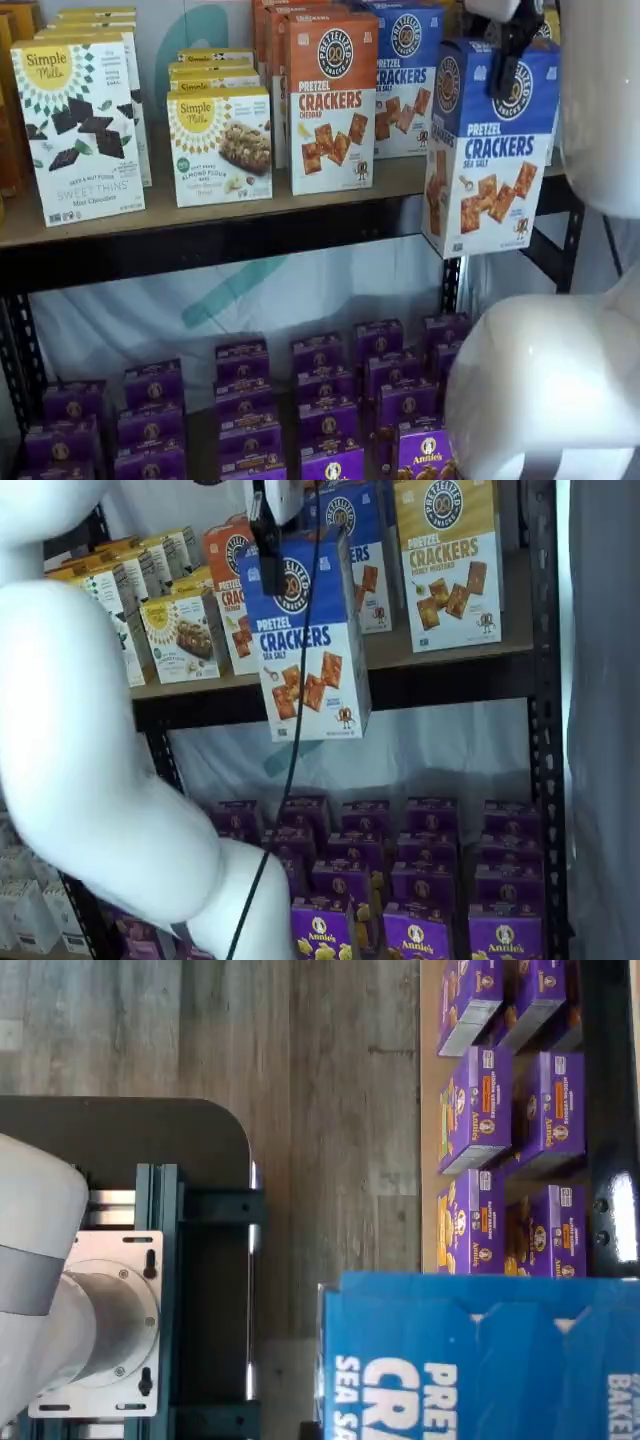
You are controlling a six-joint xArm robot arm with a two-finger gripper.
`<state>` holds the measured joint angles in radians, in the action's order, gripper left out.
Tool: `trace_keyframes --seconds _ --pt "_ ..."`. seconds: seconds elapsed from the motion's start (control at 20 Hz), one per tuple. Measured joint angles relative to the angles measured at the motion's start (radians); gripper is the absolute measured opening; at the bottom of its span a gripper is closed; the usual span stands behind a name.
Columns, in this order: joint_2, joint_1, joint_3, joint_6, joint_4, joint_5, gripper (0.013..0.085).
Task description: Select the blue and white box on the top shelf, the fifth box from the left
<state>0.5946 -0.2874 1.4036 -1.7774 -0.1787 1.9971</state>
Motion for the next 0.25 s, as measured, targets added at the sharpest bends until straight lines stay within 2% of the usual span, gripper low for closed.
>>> trace_keyframes --seconds 0.25 --pt "0.020 -0.023 -0.031 -0.026 0.001 -0.011 0.0610"
